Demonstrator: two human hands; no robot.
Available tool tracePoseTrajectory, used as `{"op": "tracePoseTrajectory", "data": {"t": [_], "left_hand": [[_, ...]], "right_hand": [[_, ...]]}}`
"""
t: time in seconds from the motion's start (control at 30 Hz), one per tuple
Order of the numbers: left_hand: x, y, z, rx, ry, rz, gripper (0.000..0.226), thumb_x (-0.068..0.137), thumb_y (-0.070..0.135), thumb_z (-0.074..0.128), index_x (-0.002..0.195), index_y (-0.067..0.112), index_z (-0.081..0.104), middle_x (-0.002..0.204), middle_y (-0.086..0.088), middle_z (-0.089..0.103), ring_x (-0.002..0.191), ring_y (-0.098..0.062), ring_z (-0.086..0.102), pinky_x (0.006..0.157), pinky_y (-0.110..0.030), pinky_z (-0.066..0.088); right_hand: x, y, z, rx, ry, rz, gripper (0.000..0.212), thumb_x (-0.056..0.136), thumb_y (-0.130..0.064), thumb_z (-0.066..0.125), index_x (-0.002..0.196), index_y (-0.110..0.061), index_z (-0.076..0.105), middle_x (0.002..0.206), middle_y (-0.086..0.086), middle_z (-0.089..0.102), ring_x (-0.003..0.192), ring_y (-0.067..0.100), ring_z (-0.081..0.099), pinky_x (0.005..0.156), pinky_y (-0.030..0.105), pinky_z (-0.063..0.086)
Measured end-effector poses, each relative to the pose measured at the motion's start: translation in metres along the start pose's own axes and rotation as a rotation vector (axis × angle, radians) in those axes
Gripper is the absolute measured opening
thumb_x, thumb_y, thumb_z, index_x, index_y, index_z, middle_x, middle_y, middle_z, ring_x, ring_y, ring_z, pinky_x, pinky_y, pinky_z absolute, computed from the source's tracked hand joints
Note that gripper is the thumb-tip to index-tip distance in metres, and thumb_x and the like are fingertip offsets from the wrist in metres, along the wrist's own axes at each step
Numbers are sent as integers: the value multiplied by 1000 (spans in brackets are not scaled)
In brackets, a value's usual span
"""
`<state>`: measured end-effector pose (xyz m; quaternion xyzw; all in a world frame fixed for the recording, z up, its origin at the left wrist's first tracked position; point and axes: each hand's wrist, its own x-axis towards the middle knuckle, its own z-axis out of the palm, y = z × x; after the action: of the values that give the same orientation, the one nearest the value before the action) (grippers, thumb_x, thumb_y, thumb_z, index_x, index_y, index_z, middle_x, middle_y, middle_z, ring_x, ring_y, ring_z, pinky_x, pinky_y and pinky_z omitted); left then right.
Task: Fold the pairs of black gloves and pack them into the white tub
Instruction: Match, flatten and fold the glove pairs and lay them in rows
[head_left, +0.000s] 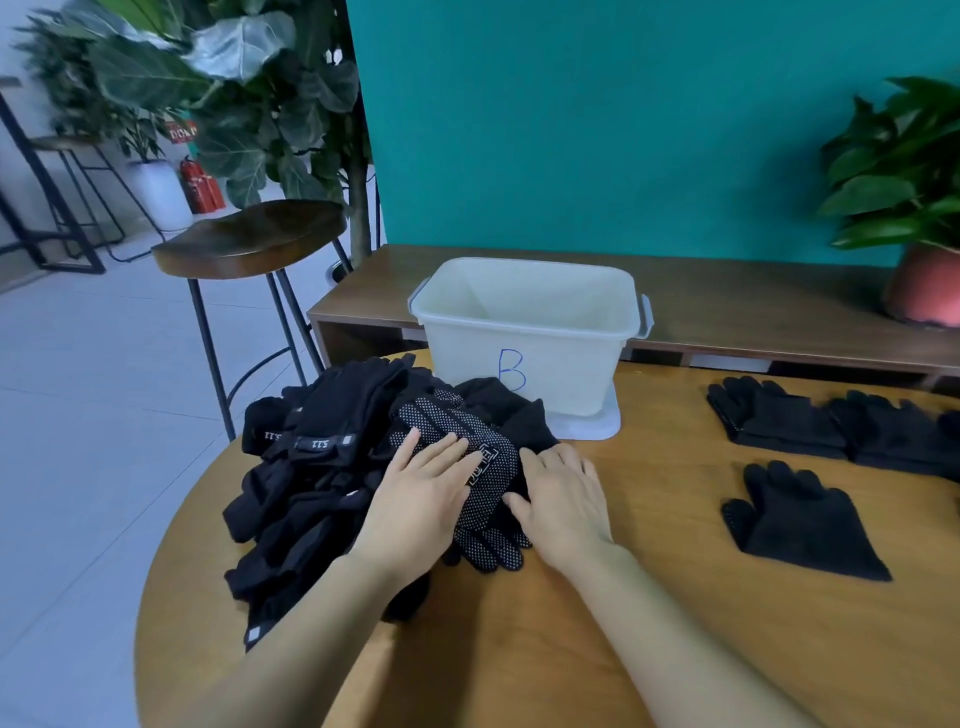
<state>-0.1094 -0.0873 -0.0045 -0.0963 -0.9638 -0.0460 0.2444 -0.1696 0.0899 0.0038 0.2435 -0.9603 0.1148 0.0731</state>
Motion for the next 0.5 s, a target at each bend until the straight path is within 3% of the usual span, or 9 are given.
{"op": "tracePoseTrajectory", "data": {"t": [0.1,0.3,0.4,0.5], "left_hand": [[-1,-3,5,10,10,9,43,95,29,39,123,16,69,130,-3,67,127,-19,58,119,-39,13],[-9,11,2,5,36,35,46,91,40,48,127,18,66,136,-1,62,134,-18,50,120,-47,13],[-21,29,-3,21,27,30,71,78,62,59,135,21,60,146,1,53,141,-16,41,120,-51,13],[-29,50,-11,35,58,-10,97,62,71,72,142,20,52,152,-2,46,143,-18,37,118,-53,16]], "right_hand": [[5,-1,6,53,30,28,58,96,-39,54,147,-19,35,130,-2,55,127,22,39,105,33,26],[-8,2,-7,256,202,32,54,88,-23,68,137,-19,47,89,-12,63,108,19,51,98,35,32],[-21,2,-23,405,261,51,50,88,-22,68,134,-21,47,77,-18,59,109,12,50,98,28,26],[-33,-3,-38,568,326,117,43,86,-20,69,123,-24,49,74,-17,65,110,6,50,94,23,21]]}}
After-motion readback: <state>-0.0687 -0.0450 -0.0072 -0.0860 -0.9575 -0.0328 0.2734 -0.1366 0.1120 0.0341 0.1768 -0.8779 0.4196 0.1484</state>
